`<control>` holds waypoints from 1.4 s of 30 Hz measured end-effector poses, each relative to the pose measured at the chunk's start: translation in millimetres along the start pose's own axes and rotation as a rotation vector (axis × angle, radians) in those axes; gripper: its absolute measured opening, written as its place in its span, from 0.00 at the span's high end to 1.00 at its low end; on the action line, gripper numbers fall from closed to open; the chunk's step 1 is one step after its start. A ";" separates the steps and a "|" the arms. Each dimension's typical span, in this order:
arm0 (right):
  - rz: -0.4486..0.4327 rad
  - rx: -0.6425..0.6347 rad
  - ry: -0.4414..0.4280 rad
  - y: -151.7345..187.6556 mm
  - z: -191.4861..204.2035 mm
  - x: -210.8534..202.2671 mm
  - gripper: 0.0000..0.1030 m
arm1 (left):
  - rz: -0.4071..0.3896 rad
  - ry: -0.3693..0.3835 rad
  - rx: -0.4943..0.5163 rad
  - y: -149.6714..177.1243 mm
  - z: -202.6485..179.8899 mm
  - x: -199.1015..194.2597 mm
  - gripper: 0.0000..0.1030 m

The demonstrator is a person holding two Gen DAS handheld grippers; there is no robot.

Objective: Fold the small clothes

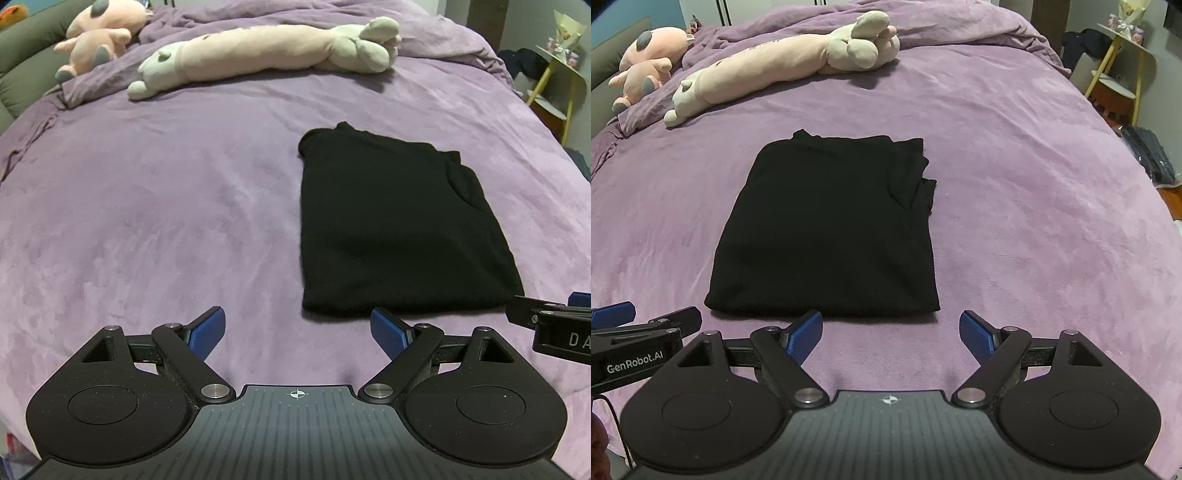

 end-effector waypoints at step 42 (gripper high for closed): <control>-0.009 0.016 0.011 1.1 0.7 -4.3 0.21 | 0.060 0.006 -0.006 7.9 -2.2 3.5 0.12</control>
Point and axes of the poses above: each gripper's, at about its wrist camera, not at the fingertips, and x roughly the way its jaws point, z to its left, y to its underside, the point moved 5 cm from there along x, roughly the way its jaws point
